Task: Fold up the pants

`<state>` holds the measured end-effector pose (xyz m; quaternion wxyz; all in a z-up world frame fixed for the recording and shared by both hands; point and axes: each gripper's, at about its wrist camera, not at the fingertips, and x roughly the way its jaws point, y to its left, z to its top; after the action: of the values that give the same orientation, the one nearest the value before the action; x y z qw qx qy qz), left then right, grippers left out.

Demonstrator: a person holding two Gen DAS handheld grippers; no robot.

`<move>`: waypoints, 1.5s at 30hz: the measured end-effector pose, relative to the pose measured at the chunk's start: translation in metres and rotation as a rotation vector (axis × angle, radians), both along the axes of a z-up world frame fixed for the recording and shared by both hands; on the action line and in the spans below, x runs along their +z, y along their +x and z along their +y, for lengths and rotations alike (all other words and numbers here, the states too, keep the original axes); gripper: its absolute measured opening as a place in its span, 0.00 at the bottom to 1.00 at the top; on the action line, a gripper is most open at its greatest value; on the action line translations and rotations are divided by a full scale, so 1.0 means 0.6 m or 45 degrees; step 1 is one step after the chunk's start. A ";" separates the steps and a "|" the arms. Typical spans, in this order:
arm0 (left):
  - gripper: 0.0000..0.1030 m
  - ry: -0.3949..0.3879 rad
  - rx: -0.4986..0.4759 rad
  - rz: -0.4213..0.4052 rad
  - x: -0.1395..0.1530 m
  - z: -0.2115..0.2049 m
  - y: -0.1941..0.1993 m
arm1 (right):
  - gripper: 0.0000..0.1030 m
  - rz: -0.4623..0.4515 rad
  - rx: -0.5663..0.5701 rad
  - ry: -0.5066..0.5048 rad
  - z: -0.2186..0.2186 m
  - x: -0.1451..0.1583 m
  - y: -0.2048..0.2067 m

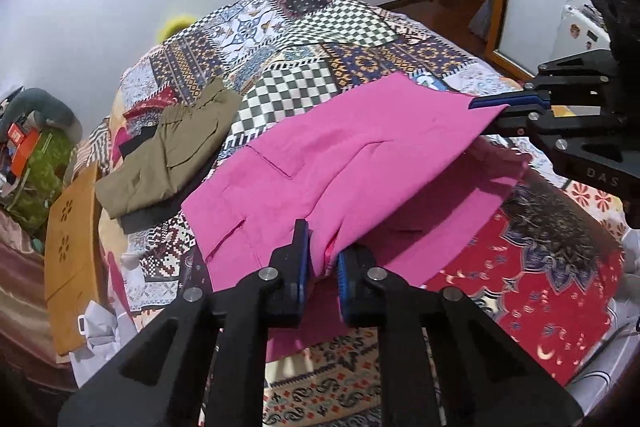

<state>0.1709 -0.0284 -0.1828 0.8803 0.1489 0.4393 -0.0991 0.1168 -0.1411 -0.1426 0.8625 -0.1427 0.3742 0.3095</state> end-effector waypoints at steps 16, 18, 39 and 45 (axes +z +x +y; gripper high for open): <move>0.23 -0.091 0.019 0.129 -0.040 0.004 -0.040 | 0.09 0.207 -0.042 -0.016 -0.019 -0.070 -0.040; 0.31 -0.168 0.007 0.142 -0.031 0.014 -0.048 | 0.14 0.232 -0.055 0.010 -0.026 -0.063 -0.043; 0.33 -0.334 0.203 0.193 -0.021 0.056 0.031 | 0.42 0.367 -0.105 0.289 0.021 -0.043 0.004; 0.34 -0.266 0.195 0.195 -0.053 0.070 0.009 | 0.42 0.401 -0.120 0.190 0.013 -0.091 0.002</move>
<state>0.1764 0.0135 -0.2147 0.8599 0.0145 0.5026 -0.0881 0.1179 -0.1333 -0.1974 0.8149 -0.0103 0.4869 0.3142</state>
